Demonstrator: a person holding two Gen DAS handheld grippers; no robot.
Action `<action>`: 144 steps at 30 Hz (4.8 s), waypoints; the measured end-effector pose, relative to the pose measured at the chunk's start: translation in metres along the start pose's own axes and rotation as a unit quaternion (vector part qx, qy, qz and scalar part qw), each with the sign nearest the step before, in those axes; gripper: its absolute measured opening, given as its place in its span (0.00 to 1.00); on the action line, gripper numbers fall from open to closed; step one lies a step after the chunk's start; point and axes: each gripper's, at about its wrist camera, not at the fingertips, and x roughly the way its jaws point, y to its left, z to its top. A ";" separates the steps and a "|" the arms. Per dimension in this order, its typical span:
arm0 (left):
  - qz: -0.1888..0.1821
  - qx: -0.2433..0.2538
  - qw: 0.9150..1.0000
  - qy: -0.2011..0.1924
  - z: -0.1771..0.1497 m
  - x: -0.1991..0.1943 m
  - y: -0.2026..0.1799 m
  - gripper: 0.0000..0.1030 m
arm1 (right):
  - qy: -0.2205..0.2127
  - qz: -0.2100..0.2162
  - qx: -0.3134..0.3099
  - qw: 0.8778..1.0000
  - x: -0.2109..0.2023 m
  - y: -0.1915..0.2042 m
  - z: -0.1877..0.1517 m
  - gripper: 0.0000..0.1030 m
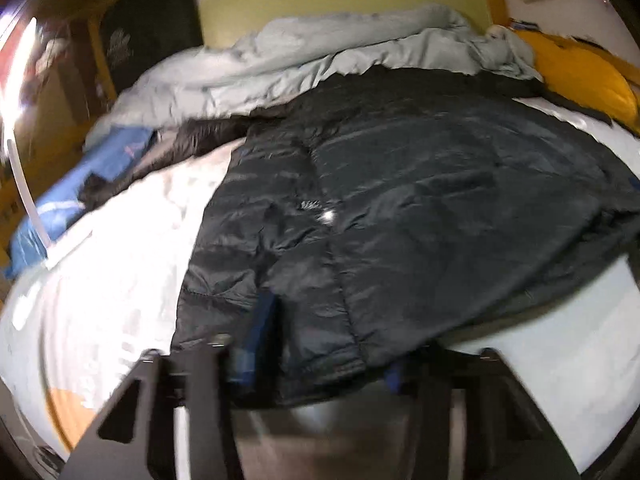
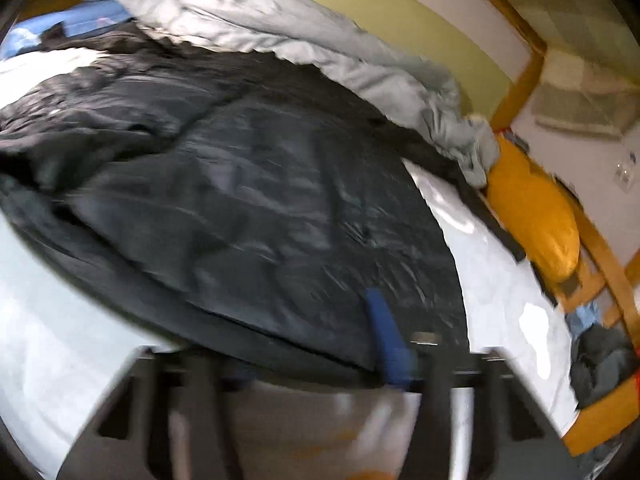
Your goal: Fold large clothes
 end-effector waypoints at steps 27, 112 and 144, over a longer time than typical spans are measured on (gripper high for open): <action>-0.060 -0.028 0.997 0.044 0.068 -0.034 0.043 0.08 | -0.028 0.111 0.031 0.993 -0.036 -0.046 0.078 0.05; -0.044 -0.055 0.989 -0.127 0.078 -0.033 0.069 0.91 | -0.155 0.122 0.210 0.958 -0.010 -0.140 0.062 1.00; -0.054 0.106 0.990 -0.074 0.044 -0.022 -0.033 0.91 | -0.074 0.163 0.139 0.974 -0.008 -0.068 0.047 1.00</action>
